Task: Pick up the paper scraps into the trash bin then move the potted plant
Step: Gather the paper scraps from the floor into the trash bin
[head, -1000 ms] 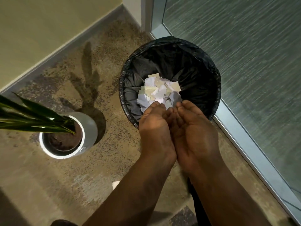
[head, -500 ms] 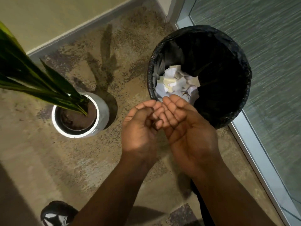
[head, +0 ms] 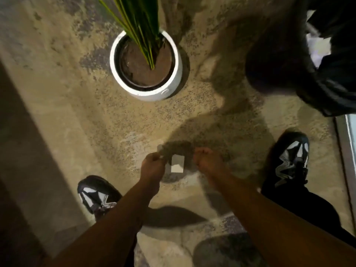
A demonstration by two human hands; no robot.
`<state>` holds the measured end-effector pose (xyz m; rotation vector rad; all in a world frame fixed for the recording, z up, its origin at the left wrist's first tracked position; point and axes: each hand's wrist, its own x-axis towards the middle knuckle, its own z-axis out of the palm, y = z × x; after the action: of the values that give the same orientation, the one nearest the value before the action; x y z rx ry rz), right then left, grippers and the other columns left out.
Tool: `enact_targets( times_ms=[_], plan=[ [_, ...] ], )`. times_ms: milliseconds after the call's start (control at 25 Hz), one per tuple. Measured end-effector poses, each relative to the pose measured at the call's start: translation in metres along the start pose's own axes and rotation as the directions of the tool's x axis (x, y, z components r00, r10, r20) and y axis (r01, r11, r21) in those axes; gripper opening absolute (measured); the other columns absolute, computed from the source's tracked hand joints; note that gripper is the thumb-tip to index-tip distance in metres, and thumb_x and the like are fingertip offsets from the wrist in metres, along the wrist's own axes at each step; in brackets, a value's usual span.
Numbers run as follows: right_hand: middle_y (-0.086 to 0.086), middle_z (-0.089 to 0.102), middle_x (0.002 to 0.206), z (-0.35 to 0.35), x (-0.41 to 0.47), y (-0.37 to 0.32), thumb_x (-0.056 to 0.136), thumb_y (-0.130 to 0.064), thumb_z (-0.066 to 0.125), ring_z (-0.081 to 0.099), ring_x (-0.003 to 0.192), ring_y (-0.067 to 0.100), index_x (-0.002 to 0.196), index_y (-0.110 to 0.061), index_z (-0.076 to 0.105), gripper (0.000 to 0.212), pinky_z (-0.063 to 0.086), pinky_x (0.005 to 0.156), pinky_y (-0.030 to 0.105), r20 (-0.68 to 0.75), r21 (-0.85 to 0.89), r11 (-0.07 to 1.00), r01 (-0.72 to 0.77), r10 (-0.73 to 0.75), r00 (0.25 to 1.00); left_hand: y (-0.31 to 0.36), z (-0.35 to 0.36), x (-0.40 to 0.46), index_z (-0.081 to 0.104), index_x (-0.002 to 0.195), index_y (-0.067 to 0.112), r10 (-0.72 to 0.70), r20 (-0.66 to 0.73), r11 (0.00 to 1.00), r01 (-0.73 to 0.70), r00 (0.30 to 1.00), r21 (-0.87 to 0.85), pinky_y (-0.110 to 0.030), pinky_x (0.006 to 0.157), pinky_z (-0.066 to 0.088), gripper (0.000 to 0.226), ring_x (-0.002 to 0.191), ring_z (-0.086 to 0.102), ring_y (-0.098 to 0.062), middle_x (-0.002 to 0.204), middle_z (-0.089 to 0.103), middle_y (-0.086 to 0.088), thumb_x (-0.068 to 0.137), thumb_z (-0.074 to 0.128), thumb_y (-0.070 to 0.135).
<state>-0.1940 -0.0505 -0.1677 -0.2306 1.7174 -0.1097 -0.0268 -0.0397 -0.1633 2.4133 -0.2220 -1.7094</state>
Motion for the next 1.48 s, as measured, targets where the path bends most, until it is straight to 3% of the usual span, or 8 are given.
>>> enact_targets(
  times_ms=[160, 360, 600, 720, 920, 1040, 1280, 1480],
  plan=[
    [0.020, 0.064, 0.101, 0.029, 0.035, 0.043, 0.094, 0.001, 0.058, 0.052, 0.066, 0.012, 0.118, 0.007, 0.065, 0.026, 0.043, 0.058, 0.023, 0.007, -0.235, 0.971, -0.046, 0.049, 0.999, -0.038, 0.009, 0.030, 0.069, 0.091, 0.021, 0.003, 0.111, 0.992, -0.017, 0.994, 0.125, -0.038, 0.068, 0.059, 0.023, 0.083, 0.065, -0.020, 0.095, 0.070, -0.004, 0.088, 0.056, 0.002],
    [0.022, 0.070, 0.112, 0.049, 0.060, 0.052, 0.082, 0.001, 0.066, 0.067, 0.104, 0.036, 0.099, -0.006, 0.069, 0.019, 0.056, 0.088, 0.047, 0.013, -0.271, 0.961, -0.059, 0.065, 0.998, -0.041, 0.019, 0.046, 0.069, 0.093, 0.014, 0.110, 0.183, 0.977, -0.141, 0.977, 0.163, -0.021, 0.053, 0.051, 0.040, 0.081, 0.065, -0.019, 0.091, 0.068, -0.003, 0.075, 0.051, -0.016],
    [0.017, 0.061, 0.121, 0.055, 0.053, 0.049, 0.089, 0.005, 0.058, 0.058, 0.099, 0.025, 0.107, -0.016, 0.055, 0.028, 0.044, 0.061, 0.027, 0.086, -0.143, 0.987, -0.079, 0.092, 0.992, -0.053, 0.023, 0.056, 0.064, 0.090, 0.019, 0.094, 0.158, 0.971, -0.125, 0.983, 0.202, -0.042, 0.073, 0.060, 0.025, 0.085, 0.069, -0.023, 0.096, 0.071, -0.007, 0.078, 0.065, -0.003],
    [0.016, 0.063, 0.118, 0.054, 0.057, 0.049, 0.088, 0.007, 0.057, 0.060, 0.095, 0.024, 0.095, -0.020, 0.059, 0.028, 0.046, 0.059, 0.026, 0.108, -0.180, 0.982, -0.049, 0.069, 0.992, -0.056, 0.023, 0.055, 0.061, 0.080, 0.022, 0.079, 0.067, 0.969, -0.093, 0.995, 0.229, -0.039, 0.069, 0.059, 0.020, 0.078, 0.067, -0.021, 0.089, 0.069, -0.004, 0.082, 0.071, 0.005],
    [0.011, 0.065, 0.115, 0.051, 0.058, 0.048, 0.093, -0.001, 0.054, 0.063, 0.093, 0.020, 0.114, -0.014, 0.064, 0.026, 0.051, 0.059, 0.024, 0.073, -0.247, 0.966, 0.078, -0.061, 0.995, -0.067, 0.012, 0.056, 0.057, 0.069, 0.019, 0.076, 0.018, 0.971, -0.078, 0.997, 0.227, -0.035, 0.061, 0.052, 0.023, 0.070, 0.061, -0.021, 0.079, 0.066, -0.004, 0.086, 0.070, 0.010],
    [0.004, 0.068, 0.104, 0.050, 0.068, 0.038, 0.095, -0.011, 0.054, 0.064, 0.089, 0.021, 0.108, -0.020, 0.066, 0.020, 0.053, 0.071, 0.029, -0.126, -0.543, 0.825, 0.157, -0.265, 0.956, -0.069, 0.003, 0.060, 0.055, 0.072, 0.016, 0.113, -0.011, 0.972, -0.108, 0.994, 0.209, -0.030, 0.055, 0.049, 0.022, 0.076, 0.063, -0.024, 0.088, 0.067, -0.008, 0.089, 0.067, 0.010],
    [0.010, 0.072, 0.108, 0.062, 0.076, 0.034, 0.099, -0.007, 0.052, 0.068, 0.098, 0.027, 0.109, -0.014, 0.068, 0.021, 0.058, 0.082, 0.037, -0.014, -0.913, 0.380, 0.149, -0.393, 0.919, -0.064, -0.018, 0.069, 0.054, 0.074, 0.013, 0.119, -0.082, 0.986, -0.108, 0.990, 0.129, -0.029, 0.052, 0.056, 0.022, 0.074, 0.064, -0.016, 0.093, 0.068, -0.007, 0.089, 0.068, 0.007],
    [0.012, 0.072, 0.105, 0.070, 0.072, 0.039, 0.098, 0.000, 0.043, 0.069, 0.095, 0.027, 0.108, -0.011, 0.070, 0.031, 0.059, 0.082, 0.039, -0.028, -0.903, 0.400, 0.157, -0.420, 0.907, -0.053, -0.032, 0.071, 0.049, 0.070, 0.015, 0.123, -0.069, 0.991, -0.119, 0.990, 0.060, -0.032, 0.062, 0.056, 0.030, 0.074, 0.059, -0.016, 0.083, 0.062, -0.001, 0.090, 0.068, 0.003]
  ],
)
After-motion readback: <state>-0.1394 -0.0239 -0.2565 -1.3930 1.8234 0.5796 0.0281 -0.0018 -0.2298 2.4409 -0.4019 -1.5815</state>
